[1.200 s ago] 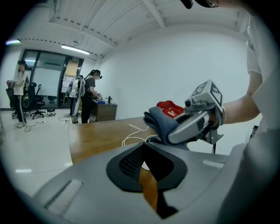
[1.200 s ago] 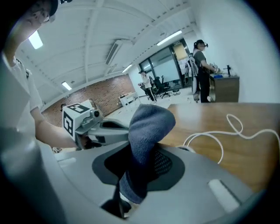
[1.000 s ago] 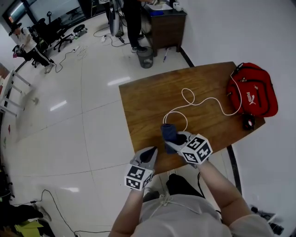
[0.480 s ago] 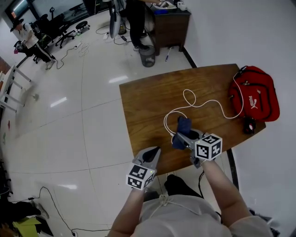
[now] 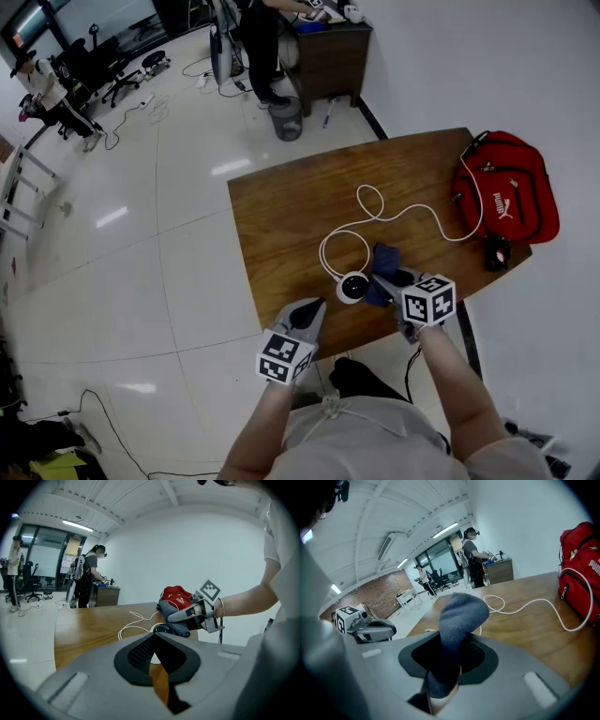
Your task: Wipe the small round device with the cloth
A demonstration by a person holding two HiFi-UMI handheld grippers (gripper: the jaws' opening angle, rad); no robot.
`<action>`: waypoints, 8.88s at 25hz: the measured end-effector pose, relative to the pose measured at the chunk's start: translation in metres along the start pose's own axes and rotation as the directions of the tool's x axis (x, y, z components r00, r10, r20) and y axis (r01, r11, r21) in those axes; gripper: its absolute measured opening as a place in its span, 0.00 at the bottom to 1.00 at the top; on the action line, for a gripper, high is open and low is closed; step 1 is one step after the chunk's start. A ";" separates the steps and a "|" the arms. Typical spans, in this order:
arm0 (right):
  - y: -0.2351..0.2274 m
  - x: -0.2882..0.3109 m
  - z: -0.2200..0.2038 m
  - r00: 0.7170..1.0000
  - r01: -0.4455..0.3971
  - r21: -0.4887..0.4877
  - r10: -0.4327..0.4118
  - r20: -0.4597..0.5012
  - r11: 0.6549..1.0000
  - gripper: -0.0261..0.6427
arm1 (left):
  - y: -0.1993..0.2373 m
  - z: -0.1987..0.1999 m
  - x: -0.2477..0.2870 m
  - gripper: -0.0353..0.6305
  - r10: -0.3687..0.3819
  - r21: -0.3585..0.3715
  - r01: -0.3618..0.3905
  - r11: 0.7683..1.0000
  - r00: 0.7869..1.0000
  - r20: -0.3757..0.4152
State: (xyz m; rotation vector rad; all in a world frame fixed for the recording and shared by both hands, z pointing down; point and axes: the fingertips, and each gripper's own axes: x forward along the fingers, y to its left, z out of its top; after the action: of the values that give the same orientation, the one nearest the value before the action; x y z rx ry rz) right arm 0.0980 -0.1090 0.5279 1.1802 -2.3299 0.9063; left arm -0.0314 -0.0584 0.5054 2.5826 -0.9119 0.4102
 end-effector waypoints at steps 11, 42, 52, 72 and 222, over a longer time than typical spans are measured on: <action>0.070 -0.003 0.031 0.961 -0.248 -0.029 0.250 0.114 0.968 0.20 | -0.002 0.002 0.016 0.06 0.005 0.006 -0.005 1.000 1.000 -0.008; -0.044 0.002 -0.030 0.996 -0.090 0.048 0.091 -0.024 0.995 0.20 | -0.026 -0.046 0.115 0.72 -0.018 0.190 0.042 0.981 0.992 -0.123; -0.047 0.008 -0.025 0.991 -0.127 0.036 0.128 -0.034 0.991 0.20 | -0.016 -0.057 0.141 0.62 0.052 0.196 -0.028 0.980 0.992 -0.118; 0.003 0.029 0.001 0.973 -0.225 -0.264 0.201 -0.114 0.938 0.20 | -0.018 0.093 0.097 0.61 -0.018 0.092 0.012 0.996 0.998 0.055; 0.170 -0.239 -0.142 0.941 -0.145 -0.469 0.269 0.208 0.871 0.20 | -0.225 -0.014 -0.180 0.06 0.357 0.028 -0.387 0.922 0.875 0.327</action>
State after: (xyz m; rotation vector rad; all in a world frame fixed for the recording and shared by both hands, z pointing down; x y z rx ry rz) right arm 0.1030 0.2012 0.4276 0.9084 -2.7240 0.2393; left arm -0.0226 0.2076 0.3925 2.5955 -1.5529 0.1363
